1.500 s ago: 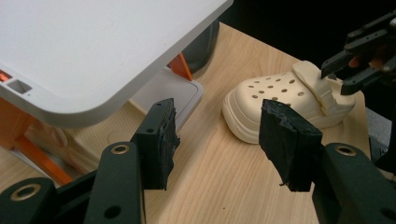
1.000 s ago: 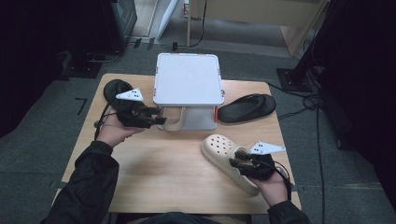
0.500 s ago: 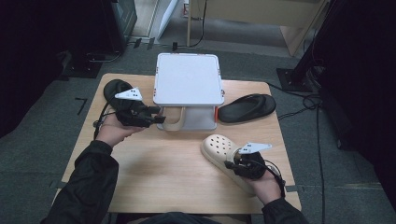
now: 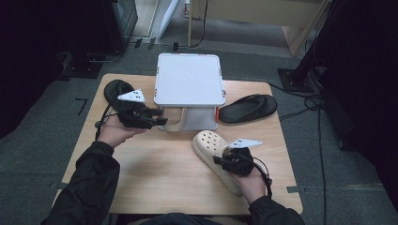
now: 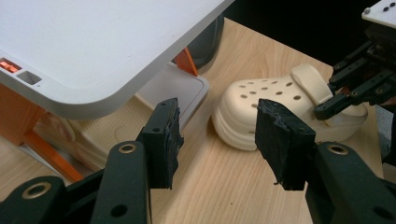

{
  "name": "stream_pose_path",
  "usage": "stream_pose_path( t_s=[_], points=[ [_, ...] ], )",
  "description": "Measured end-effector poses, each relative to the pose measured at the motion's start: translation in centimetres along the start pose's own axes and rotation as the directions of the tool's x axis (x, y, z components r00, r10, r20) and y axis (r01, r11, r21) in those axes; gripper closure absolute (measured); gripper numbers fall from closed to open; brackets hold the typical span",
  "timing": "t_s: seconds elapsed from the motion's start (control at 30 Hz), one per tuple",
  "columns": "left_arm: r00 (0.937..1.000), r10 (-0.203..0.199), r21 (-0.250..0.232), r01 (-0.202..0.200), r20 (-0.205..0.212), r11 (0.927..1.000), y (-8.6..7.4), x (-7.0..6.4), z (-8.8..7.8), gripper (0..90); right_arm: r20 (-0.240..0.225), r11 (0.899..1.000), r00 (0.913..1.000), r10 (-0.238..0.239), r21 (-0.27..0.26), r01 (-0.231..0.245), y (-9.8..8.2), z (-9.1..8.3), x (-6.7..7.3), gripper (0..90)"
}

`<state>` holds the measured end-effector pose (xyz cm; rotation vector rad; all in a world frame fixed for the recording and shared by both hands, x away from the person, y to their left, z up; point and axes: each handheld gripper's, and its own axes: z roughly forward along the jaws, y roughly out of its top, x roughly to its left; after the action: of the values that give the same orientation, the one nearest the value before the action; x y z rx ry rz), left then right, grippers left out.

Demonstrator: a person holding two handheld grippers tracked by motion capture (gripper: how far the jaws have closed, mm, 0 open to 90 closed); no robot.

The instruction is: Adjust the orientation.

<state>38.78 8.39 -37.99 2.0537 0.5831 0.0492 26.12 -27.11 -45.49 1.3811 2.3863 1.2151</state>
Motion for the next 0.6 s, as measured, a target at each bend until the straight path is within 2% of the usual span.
stream_pose_path(
  t_s=[0.2,0.27,0.33,0.4,0.47,0.53,0.6],
  points=[
    [1.0,-0.002,-0.003,0.002,0.0,1.0,0.0,0.0,-0.1,50.5,-0.003,0.999,0.999,-0.045,0.004,0.045,0.6,1.7,1.5,72.5],
    [1.0,-0.001,-0.003,0.001,-0.001,1.0,-0.1,0.1,-0.1,50.5,-0.005,0.998,0.9983,-0.058,0.009,0.058,0.6,1.6,1.6,65.1],
    [1.0,-0.002,-0.006,0.002,-0.004,1.0,-0.1,0.2,-0.2,50.5,-0.024,0.997,0.9965,-0.08,0.001,0.08,0.6,0.6,1.6,59.1],
    [1.0,-0.006,-0.011,0.006,-0.005,0.9999,-0.1,0.2,-0.4,50.5,-0.031,0.997,0.9962,-0.081,0.002,0.081,0.6,0.2,1.6,58.8],
    [0.9999,-0.009,-0.017,0.009,-0.009,0.9998,0.0,0.2,-0.6,50.5,-0.027,0.995,0.9946,-0.101,-0.019,0.1,0.6,-0.9,1.4,61.1],
    [0.9999,-0.01,-0.021,0.01,-0.011,0.9997,0.0,0.3,-0.7,50.6,-0.034,0.993,0.9943,-0.101,-0.057,0.099,0.8,-2.2,0.9,66.4],
    [0.9998,-0.012,-0.022,0.011,-0.013,0.9997,0.0,0.3,-0.8,50.7,-0.017,0.99,0.994,-0.108,-0.092,0.106,1.0,-3.4,0.5,70.0]
  ],
)
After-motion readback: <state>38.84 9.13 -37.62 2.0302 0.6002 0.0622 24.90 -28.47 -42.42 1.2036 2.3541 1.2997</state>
